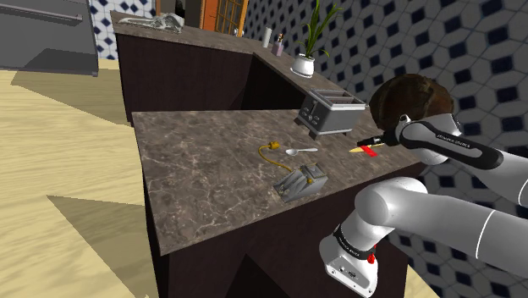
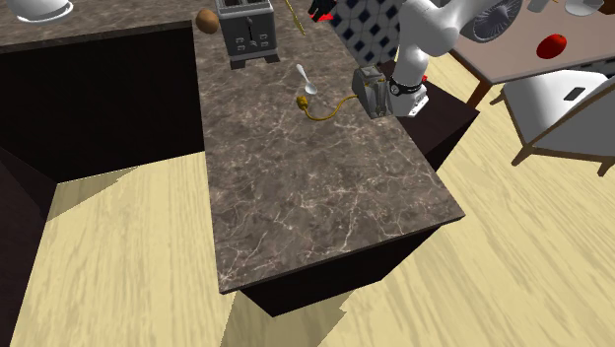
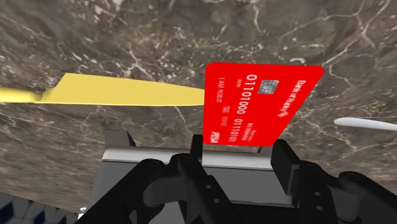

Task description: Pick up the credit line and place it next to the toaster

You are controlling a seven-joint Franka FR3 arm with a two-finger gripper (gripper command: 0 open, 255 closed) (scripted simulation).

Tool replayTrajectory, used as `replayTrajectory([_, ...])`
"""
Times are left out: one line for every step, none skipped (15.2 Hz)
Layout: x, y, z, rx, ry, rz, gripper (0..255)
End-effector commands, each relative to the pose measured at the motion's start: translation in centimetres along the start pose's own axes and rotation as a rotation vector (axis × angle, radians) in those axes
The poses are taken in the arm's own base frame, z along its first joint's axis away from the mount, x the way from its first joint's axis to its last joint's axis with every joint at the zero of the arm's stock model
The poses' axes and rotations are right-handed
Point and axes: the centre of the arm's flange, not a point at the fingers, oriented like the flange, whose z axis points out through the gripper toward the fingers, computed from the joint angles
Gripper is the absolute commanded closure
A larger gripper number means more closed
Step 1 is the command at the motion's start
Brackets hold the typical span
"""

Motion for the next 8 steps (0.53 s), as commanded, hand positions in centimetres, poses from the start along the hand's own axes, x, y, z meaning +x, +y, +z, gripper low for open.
replayTrajectory([-0.7,-0.1,0.8,0.000,0.000,0.000,255])
replayTrajectory([-1.0,-0.1,1.2,0.000,0.000,0.000,255])
replayTrajectory([-1.4,-0.1,1.6,0.000,0.000,0.000,255])
replayTrajectory([-1.7,-0.1,2.0,0.000,0.000,0.000,255])
replayTrajectory([-2.1,-0.1,2.4,0.000,0.000,0.000,255])
replayTrajectory([-2.4,-0.1,2.8,0.000,0.000,0.000,255])
replayTrajectory([-2.8,-0.1,3.2,0.000,0.000,0.000,255])
replayTrajectory([-3.1,-0.1,3.6,0.000,0.000,0.000,255])
